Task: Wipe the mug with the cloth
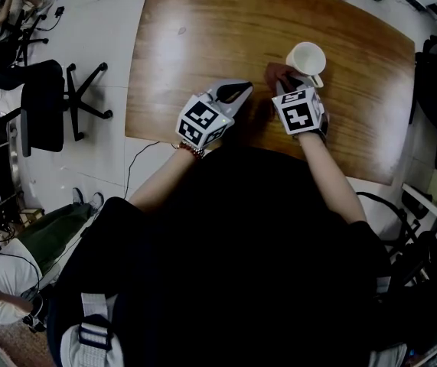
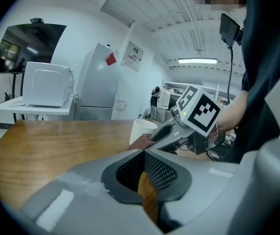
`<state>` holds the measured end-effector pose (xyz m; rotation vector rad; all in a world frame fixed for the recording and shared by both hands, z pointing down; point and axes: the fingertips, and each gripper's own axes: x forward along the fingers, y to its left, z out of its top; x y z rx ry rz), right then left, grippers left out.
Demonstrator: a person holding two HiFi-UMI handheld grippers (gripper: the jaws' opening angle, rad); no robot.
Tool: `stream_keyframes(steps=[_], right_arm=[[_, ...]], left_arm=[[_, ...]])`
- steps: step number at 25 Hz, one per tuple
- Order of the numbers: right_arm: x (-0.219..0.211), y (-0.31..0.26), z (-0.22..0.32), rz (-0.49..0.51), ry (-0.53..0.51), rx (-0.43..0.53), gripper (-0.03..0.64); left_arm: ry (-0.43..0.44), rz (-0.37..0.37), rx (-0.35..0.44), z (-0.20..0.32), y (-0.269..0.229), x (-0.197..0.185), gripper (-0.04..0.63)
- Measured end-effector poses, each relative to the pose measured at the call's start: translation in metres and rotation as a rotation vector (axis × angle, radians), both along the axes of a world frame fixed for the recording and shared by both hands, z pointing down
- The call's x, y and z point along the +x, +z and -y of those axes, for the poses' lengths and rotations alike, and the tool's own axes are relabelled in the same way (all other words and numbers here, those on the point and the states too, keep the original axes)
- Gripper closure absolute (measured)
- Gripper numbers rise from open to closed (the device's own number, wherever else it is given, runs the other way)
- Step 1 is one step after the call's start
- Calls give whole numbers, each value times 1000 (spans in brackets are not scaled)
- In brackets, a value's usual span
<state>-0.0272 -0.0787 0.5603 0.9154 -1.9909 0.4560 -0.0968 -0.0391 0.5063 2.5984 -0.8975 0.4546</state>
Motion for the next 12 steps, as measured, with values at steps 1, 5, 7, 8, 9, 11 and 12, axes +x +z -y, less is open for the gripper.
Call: stream_keyframes(steps=[1, 5, 7, 8, 9, 11, 12], right_arm=[[0, 5, -1, -4, 3, -19, 551], [-7, 6, 3, 19, 13, -41, 551], [-14, -4, 9, 55, 21, -24, 551], [-18, -10, 13, 73, 28, -13, 551], [-22, -16, 17, 95, 41, -4, 551], [-27, -29, 26, 166, 104, 0, 551], [-28, -35, 31, 212, 152, -3, 551]], left_arm=[[0, -2, -2, 0, -1, 0, 593], [-5, 1, -2, 2, 0, -2, 593], [-10, -3, -9, 3, -1, -3, 593], [-12, -5, -11, 3, -1, -4, 593], [-11, -4, -11, 3, 0, -4, 593], [-8, 3, -8, 4, 4, -6, 593], [-6, 4, -7, 4, 4, -6, 593]])
